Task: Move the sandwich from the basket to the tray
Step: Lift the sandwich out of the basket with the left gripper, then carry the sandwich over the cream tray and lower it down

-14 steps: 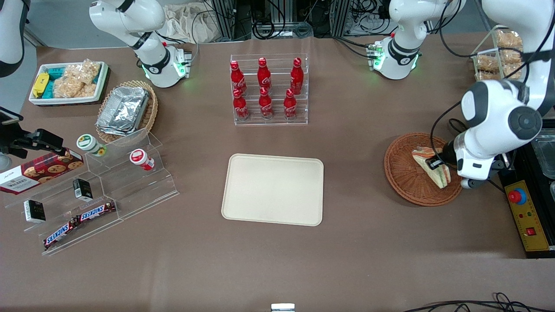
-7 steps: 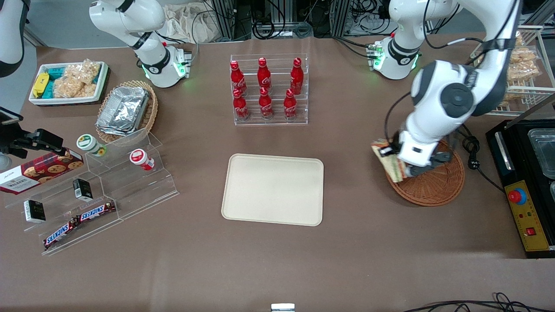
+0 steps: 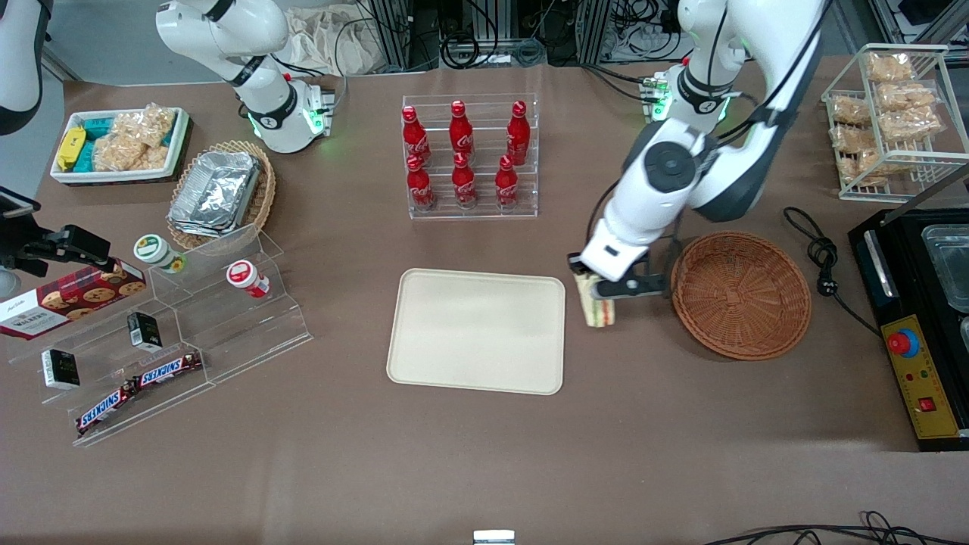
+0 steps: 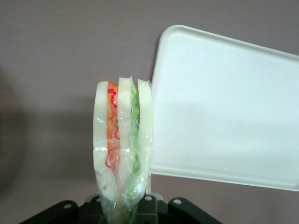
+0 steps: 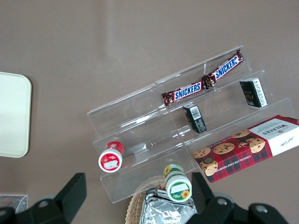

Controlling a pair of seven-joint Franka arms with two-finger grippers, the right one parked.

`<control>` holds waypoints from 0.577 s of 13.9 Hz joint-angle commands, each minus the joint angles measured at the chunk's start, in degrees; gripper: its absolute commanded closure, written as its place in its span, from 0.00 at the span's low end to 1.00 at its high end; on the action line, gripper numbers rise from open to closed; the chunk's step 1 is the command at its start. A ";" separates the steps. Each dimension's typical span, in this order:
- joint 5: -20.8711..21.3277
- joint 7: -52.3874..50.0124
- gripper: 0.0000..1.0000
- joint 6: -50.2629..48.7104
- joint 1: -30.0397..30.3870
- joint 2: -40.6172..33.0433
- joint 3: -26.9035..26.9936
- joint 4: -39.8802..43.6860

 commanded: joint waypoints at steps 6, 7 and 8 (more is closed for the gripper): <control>12.07 -2.67 1.00 2.58 -6.07 18.92 0.75 15.34; 13.91 -3.11 1.00 2.58 -6.07 20.24 0.75 16.13; 15.41 -3.99 0.96 2.66 -6.07 21.12 0.75 16.84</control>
